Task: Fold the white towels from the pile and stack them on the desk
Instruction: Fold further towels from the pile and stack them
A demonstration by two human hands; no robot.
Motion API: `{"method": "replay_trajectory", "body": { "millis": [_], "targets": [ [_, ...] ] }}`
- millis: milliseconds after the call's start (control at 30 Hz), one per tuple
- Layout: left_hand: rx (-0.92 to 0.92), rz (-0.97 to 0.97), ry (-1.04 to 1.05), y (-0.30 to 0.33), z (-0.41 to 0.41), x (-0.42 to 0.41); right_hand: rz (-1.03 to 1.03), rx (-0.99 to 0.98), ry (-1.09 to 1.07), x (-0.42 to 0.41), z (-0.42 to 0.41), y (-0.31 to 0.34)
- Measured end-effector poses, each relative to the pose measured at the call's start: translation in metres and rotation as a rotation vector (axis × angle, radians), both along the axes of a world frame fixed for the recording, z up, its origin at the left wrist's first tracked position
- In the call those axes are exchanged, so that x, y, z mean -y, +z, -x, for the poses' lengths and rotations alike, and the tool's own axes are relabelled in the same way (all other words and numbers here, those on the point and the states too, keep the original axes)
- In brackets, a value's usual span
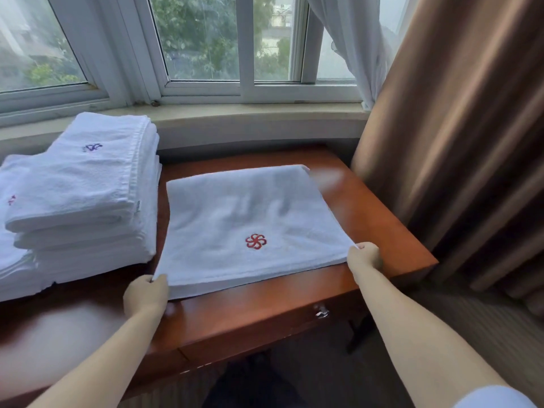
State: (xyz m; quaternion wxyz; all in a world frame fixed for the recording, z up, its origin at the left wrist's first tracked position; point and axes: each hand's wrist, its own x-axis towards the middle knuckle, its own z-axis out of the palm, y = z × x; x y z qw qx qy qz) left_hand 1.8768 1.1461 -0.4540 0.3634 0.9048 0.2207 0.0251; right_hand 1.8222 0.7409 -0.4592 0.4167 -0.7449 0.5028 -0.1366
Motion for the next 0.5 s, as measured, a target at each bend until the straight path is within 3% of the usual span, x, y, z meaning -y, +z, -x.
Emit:
{"method": "replay_trajectory", "body": {
  "millis": [233, 400, 500],
  "targets": [
    [0.01, 0.16, 0.0, -0.003, -0.003, 0.006, 0.005, -0.081, 0.068, 0.019, -0.007, 0.006],
    [0.211, 0.185, 0.044, 0.001, 0.004, 0.007, 0.167, 0.228, -0.037, 0.024, -0.01, 0.023],
    [0.114, 0.151, -0.009, -0.01, 0.012, 0.008, 0.052, 0.077, 0.091, 0.02, -0.002, 0.013]
  ]
}}
